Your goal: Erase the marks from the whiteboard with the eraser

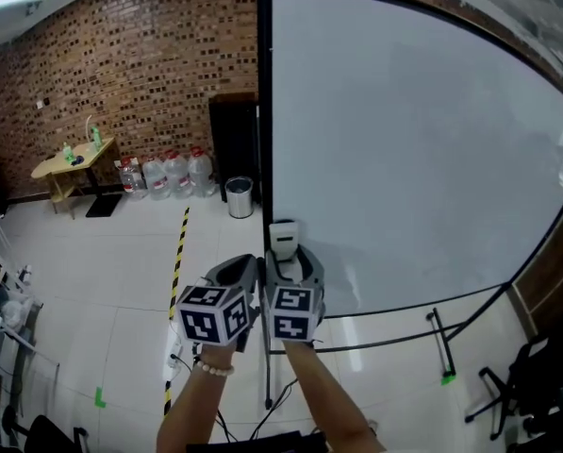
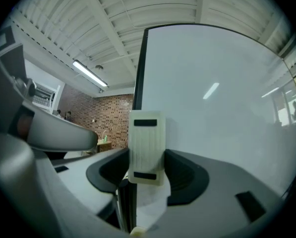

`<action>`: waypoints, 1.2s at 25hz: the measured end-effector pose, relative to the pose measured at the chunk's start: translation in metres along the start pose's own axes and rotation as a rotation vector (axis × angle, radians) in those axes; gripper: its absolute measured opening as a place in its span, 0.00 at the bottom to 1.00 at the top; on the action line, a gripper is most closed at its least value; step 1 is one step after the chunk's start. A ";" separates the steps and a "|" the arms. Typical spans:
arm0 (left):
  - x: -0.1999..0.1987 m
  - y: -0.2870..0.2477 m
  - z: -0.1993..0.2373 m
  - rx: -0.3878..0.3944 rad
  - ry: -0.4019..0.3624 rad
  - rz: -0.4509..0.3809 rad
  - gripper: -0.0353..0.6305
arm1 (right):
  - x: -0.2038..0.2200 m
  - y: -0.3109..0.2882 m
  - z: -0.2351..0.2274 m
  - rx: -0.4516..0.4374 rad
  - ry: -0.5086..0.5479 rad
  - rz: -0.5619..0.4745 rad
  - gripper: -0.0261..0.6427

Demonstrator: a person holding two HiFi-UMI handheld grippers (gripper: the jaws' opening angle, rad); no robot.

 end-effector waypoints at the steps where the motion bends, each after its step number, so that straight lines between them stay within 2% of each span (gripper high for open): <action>1: 0.001 -0.001 0.001 0.000 0.002 0.001 0.03 | 0.004 -0.001 -0.001 0.000 0.001 0.003 0.41; 6: -0.002 -0.003 -0.003 0.002 -0.001 -0.006 0.03 | 0.004 0.002 -0.008 0.000 -0.009 0.000 0.41; 13: -0.005 -0.016 -0.021 0.021 -0.004 -0.010 0.03 | -0.001 0.012 -0.048 0.040 -0.025 -0.003 0.41; 21: -0.009 -0.039 -0.063 0.062 -0.008 -0.010 0.03 | -0.006 0.024 -0.106 0.074 -0.033 0.010 0.41; 30: -0.010 -0.073 -0.122 0.061 -0.017 0.003 0.03 | -0.011 0.040 -0.169 0.054 -0.027 0.027 0.41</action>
Point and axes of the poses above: the fingertips, and each gripper's own axes: y backward along the fingers, z to its left, x out of its underside, the point moved 7 cm from there along y, backward along the fingers, and after that the axes turned 9 degrees about -y, right-handed, at the moved point
